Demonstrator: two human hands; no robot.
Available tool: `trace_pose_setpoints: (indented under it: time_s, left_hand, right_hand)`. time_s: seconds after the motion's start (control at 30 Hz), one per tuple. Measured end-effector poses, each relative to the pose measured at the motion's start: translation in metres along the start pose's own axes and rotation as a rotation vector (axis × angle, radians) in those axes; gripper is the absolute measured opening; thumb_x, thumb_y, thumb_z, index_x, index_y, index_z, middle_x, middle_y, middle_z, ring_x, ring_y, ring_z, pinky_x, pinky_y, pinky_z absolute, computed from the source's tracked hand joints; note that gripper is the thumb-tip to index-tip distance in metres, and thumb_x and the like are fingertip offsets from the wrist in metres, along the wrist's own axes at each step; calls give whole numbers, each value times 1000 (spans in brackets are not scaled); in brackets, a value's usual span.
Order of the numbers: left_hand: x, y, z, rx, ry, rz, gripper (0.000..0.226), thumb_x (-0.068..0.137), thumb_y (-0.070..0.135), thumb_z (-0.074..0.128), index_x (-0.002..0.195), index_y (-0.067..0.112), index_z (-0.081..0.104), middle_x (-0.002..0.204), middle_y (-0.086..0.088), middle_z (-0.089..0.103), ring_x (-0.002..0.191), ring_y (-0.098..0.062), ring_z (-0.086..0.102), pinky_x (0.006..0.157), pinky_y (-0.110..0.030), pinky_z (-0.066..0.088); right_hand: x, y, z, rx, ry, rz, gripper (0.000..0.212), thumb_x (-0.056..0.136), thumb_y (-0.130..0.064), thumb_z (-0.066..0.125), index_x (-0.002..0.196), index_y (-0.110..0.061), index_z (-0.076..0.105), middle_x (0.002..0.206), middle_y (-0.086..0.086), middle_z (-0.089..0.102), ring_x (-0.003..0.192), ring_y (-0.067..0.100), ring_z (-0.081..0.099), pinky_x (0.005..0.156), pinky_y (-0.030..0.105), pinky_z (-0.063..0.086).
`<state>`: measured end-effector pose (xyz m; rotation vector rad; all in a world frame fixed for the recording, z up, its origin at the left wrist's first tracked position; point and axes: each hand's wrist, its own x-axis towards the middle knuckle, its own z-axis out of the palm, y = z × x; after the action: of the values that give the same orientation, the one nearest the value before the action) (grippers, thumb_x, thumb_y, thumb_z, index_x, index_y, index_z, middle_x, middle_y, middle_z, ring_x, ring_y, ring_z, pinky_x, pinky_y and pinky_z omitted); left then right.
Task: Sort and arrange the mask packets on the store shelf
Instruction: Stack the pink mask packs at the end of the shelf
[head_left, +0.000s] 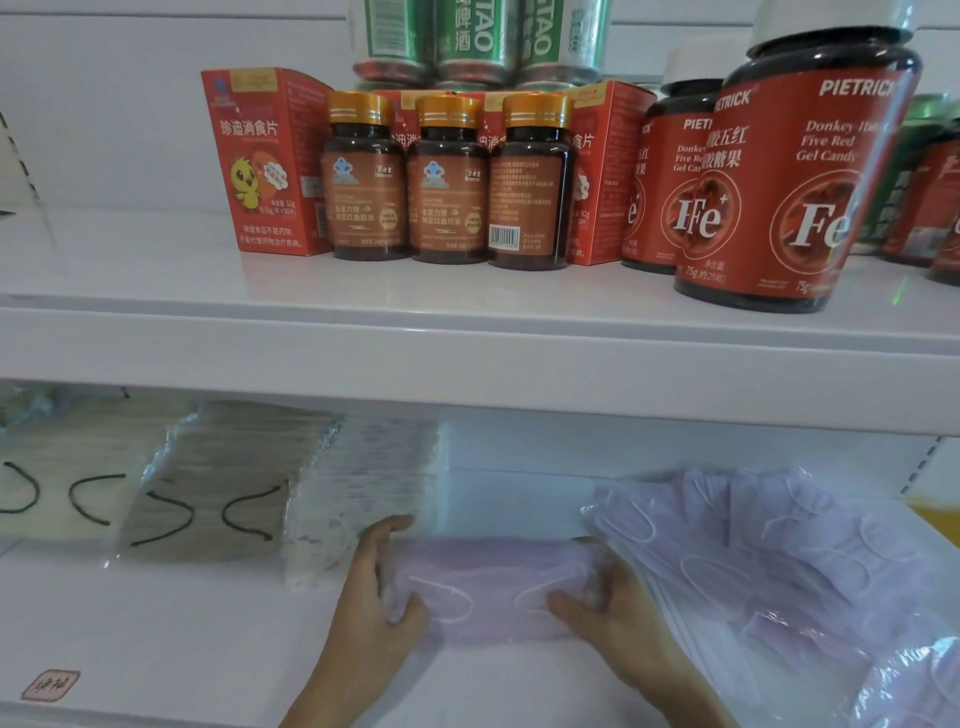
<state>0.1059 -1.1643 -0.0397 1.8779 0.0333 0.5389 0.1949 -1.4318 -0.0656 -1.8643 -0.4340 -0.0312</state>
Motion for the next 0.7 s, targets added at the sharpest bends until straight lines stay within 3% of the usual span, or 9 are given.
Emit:
trace_pose_setpoints:
  time_s: [0.1,0.23,0.33,0.43,0.57,0.7]
  left_hand:
    - [9,3,12,-43,87,-5,78,80,-11,70,129,47,49,110,22,62,100,-6,62,87,-12,46]
    - [9,13,36,65,253,107,54,79,0,61,121,33,55,108,17,61,102,-10,62,89,-16,45]
    - [15,9,62,228,27,231,42,73,6,59,108,29,61,105,16,61,102,-5,60,90,-21,46]
    - [28,-9,91,453,-186,262,40,73,16,58,112,25,60,112,13,59,106,-9,56,89,-33,49]
    - [54,-25,112,715,-311,279,38,72,29,46,106,25,62,110,7,58,104,-21,59,79,-39,49]
    - [75,-20,120,898,-373,291,38,78,30,41,111,23,58,120,0,52,115,-25,49,90,-41,41]
  right_hand:
    - [12,1,-18,-26,30,-25,22,80,-28,86,94,-14,76,92,-8,79,92,8,72,88,28,53]
    - [44,-2,-49,5,186,-17,26,72,-29,87,86,-10,77,83,-3,78,80,6,72,73,24,53]
    - [70,-8,-63,28,224,-13,27,70,-27,81,87,-7,76,82,2,77,74,5,69,67,18,51]
    - [98,-3,-64,28,180,14,19,76,-5,85,91,-3,73,86,8,77,78,13,70,68,24,54]
    - [129,2,-54,36,200,92,25,78,8,80,89,-10,68,81,3,70,66,0,67,59,14,52]
    - [148,7,-50,66,134,147,20,78,5,82,88,-10,71,80,5,74,75,19,67,65,26,55]
